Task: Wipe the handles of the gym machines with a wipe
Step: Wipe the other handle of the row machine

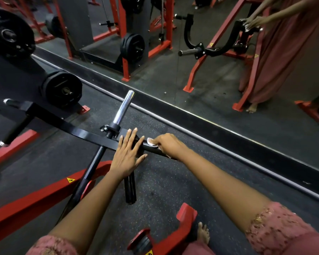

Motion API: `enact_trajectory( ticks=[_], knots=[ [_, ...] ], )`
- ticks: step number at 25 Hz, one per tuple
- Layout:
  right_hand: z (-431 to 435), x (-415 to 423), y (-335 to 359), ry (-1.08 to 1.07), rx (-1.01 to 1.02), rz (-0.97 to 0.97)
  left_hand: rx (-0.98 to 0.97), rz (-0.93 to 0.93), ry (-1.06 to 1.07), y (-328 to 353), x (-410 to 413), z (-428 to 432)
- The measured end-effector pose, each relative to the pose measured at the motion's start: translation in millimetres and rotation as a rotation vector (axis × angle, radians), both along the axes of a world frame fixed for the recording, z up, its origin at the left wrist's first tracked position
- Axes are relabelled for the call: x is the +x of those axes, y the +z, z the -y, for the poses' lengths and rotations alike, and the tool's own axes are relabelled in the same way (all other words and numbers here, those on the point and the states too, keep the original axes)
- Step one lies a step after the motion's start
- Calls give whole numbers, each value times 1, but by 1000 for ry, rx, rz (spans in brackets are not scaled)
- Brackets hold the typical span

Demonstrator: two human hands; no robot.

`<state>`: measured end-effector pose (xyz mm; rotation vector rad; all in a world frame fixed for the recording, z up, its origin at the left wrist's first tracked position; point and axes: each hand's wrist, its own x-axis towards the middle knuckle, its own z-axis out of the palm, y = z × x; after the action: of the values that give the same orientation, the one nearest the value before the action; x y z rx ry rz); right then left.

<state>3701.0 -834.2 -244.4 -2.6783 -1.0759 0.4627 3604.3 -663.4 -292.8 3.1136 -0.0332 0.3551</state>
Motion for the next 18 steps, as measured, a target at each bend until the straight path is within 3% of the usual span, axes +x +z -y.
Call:
enact_trajectory(
  ticks=[6,13,18],
  knots=[
    [96,-4,10,-72,79,-55,-52,15,-9,1,-1,5],
    [47,-5,1,-121,154,-90,82,9,-123,7,10,24],
    [98,-58,-7,-424,512,25,116,-1,-304,3,30,42]
  ],
)
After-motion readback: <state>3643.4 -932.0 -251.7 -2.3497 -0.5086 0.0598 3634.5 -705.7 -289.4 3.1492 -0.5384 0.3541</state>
